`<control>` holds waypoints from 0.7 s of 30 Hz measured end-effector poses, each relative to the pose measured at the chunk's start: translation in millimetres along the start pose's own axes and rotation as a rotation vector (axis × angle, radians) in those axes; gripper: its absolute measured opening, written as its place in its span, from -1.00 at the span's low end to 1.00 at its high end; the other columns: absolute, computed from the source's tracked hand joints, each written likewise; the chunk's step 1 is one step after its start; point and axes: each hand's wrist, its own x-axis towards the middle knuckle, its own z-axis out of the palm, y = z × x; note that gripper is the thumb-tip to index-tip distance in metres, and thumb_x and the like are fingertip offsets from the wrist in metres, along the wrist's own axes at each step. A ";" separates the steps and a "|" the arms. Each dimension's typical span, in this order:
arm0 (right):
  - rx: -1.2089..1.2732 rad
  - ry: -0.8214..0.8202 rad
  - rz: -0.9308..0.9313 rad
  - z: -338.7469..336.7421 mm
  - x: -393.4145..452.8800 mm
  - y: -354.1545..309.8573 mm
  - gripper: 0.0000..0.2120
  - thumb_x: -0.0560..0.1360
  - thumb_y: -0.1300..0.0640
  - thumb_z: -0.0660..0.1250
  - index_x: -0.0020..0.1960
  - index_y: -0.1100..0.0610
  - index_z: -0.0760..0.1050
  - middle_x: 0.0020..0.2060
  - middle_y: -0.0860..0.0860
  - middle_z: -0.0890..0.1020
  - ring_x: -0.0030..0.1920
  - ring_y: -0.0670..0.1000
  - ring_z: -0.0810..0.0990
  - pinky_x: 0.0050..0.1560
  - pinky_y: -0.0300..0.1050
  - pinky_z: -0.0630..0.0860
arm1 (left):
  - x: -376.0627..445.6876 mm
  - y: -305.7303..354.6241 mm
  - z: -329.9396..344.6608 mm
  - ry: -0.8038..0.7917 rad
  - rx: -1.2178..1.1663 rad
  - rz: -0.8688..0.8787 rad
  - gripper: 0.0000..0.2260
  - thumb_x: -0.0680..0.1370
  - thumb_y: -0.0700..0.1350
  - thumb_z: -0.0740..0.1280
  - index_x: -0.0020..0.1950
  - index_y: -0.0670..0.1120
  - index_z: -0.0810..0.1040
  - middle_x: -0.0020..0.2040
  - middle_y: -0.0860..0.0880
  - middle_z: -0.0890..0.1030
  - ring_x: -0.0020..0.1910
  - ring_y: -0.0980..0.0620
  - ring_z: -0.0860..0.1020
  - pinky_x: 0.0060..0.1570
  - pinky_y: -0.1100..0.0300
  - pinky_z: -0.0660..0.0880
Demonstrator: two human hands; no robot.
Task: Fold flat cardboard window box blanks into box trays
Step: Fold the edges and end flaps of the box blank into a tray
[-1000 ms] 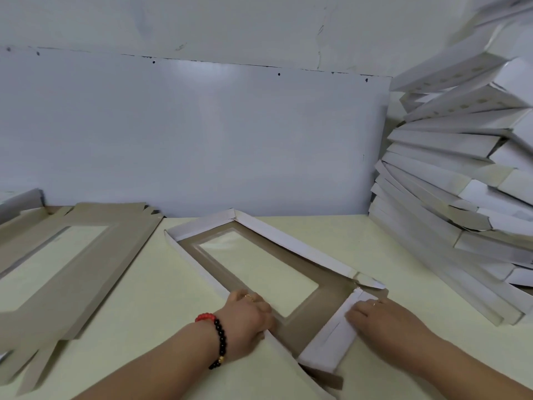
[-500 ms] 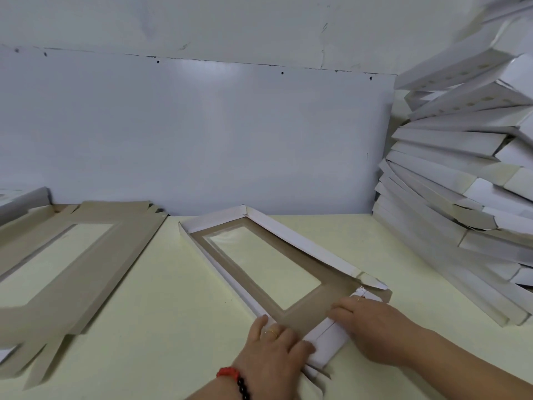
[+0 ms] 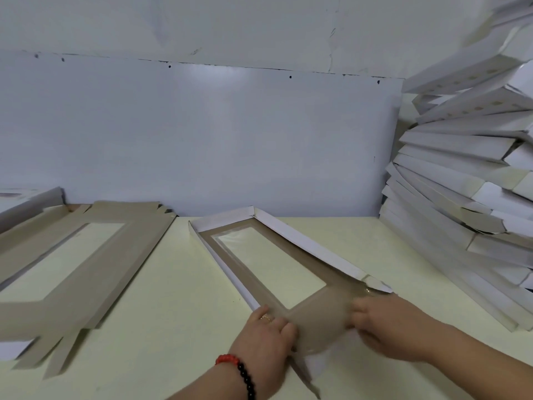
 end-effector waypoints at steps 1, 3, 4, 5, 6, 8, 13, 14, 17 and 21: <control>-0.029 0.035 -0.031 1.6 -7.6 0.5 -0.82 0.45 0.02 0.35 0.04 -0.15 0.56 -0.13 -0.16 0.54 -0.17 -0.07 0.58 -0.35 -0.20 0.44 | 0.4 -2.3 -0.4 -0.009 0.034 0.031 -0.70 0.47 -0.26 0.10 0.14 -0.07 0.45 0.10 -0.04 0.51 0.15 -0.10 0.48 0.49 0.13 -0.16; -0.105 0.089 -0.063 11.5 -16.7 -2.2 -0.81 0.30 -0.02 0.52 -0.10 -0.14 0.62 -0.30 -0.18 0.55 -0.34 -0.10 0.56 -0.51 -0.28 0.40 | 4.5 -9.3 2.2 0.032 0.127 0.103 -0.77 0.44 -0.28 0.17 -0.01 -0.06 0.52 -0.02 -0.01 0.55 0.03 -0.05 0.55 0.51 0.02 -0.04; -0.118 0.108 -0.073 17.8 -17.9 -4.5 -0.76 0.25 0.00 0.56 -0.10 -0.12 0.64 -0.31 -0.17 0.57 -0.36 -0.08 0.57 -0.52 -0.28 0.42 | 6.4 -12.6 0.0 0.039 0.144 0.113 -0.78 0.42 -0.29 0.19 -0.05 -0.06 0.54 -0.07 0.00 0.56 -0.01 -0.03 0.57 0.51 -0.03 0.00; -0.128 0.134 -0.083 24.7 -17.4 -7.4 -0.71 0.22 0.01 0.58 -0.08 -0.09 0.65 -0.31 -0.15 0.59 -0.37 -0.07 0.57 -0.51 -0.28 0.44 | 7.8 -16.8 -2.0 0.011 0.151 0.119 -0.76 0.42 -0.29 0.17 -0.05 -0.06 0.54 -0.07 0.00 0.56 0.00 -0.04 0.57 0.51 -0.05 -0.06; -0.140 0.149 -0.087 28.3 -15.2 -11.7 -0.67 0.18 0.02 0.59 -0.07 -0.07 0.66 -0.29 -0.15 0.61 -0.38 -0.06 0.58 -0.51 -0.27 0.46 | 9.1 -22.6 -2.5 -0.012 0.158 0.114 -0.74 0.44 -0.29 0.14 -0.01 -0.07 0.54 -0.03 -0.01 0.56 0.06 -0.06 0.55 0.50 -0.04 -0.16; -0.169 0.179 -0.076 33.6 -5.7 -26.1 -0.61 0.10 0.04 0.59 -0.07 -0.05 0.68 -0.25 -0.13 0.65 -0.39 -0.06 0.59 -0.52 -0.27 0.47 | 12.5 -39.0 -5.3 -0.037 0.185 0.052 -0.70 0.46 -0.28 0.10 0.07 -0.06 0.54 0.05 0.00 0.56 0.18 -0.05 0.49 0.47 -0.01 -0.25; -0.205 0.142 0.042 36.1 33.2 -87.3 -0.70 0.23 0.06 0.27 -0.15 0.08 0.70 -0.32 -0.03 0.68 -0.44 -0.04 0.60 -0.50 -0.28 0.48 | 15.1 -80.3 -9.5 -0.073 0.163 -0.043 -0.68 0.48 -0.25 0.18 0.18 -0.01 0.53 0.28 0.06 0.51 0.46 0.03 0.23 0.49 0.03 -0.17; -0.147 0.083 0.098 30.7 40.5 -98.6 -0.70 0.28 -0.01 0.31 -0.12 0.09 0.71 -0.26 0.01 0.70 -0.38 -0.02 0.64 -0.44 -0.26 0.52 | 14.1 -85.8 -7.8 -0.066 0.112 -0.036 -0.67 0.46 -0.24 0.21 0.18 0.00 0.53 0.30 0.08 0.50 0.48 0.04 0.19 0.50 0.08 -0.14; 0.042 -0.023 0.246 20.8 52.8 -111.1 -0.32 0.52 -0.27 0.18 0.42 0.21 0.39 0.40 0.20 0.41 0.33 0.06 0.47 0.32 -0.05 0.39 | 8.3 -94.6 -4.1 -0.071 -0.067 0.064 -0.68 0.42 -0.21 0.30 0.16 -0.01 0.57 0.23 0.10 0.54 0.41 0.09 0.34 0.47 0.33 -0.09; 0.180 0.059 0.170 18.0 35.5 -107.2 -0.38 0.50 -0.30 0.12 0.48 -0.05 0.32 0.51 -0.05 0.25 0.45 -0.10 0.30 0.41 -0.13 0.25 | 2.1 -100.6 -4.0 -0.089 -0.200 0.128 -0.75 0.42 -0.22 0.35 0.07 -0.08 0.63 0.10 0.07 0.61 0.19 0.16 0.51 0.44 0.35 -0.02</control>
